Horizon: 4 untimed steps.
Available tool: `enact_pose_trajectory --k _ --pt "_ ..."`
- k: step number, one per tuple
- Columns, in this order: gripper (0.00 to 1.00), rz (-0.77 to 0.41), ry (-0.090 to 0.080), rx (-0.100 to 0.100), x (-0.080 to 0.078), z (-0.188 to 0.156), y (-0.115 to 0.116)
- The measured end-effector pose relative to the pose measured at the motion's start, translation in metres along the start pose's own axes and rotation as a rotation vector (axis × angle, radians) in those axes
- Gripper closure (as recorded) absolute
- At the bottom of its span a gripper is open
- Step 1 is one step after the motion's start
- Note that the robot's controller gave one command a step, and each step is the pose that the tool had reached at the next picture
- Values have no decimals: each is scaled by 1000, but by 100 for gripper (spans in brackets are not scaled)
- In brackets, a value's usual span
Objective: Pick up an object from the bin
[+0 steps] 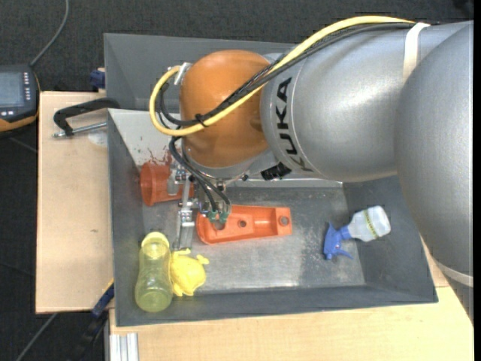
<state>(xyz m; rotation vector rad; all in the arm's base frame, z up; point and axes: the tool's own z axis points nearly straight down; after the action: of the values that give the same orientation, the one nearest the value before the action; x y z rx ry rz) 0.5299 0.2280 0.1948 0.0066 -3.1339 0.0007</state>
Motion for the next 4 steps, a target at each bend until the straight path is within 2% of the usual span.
enact_pose_trajectory --k 1,2,3,4 --pt "0 4 -8 -2 -2 -5 -1" --pt "0 -287 -10 -2 5 29 -9" --pt "0 -365 -14 -4 -25 54 -19" --pt "0 -127 -9 -4 7 72 -27"
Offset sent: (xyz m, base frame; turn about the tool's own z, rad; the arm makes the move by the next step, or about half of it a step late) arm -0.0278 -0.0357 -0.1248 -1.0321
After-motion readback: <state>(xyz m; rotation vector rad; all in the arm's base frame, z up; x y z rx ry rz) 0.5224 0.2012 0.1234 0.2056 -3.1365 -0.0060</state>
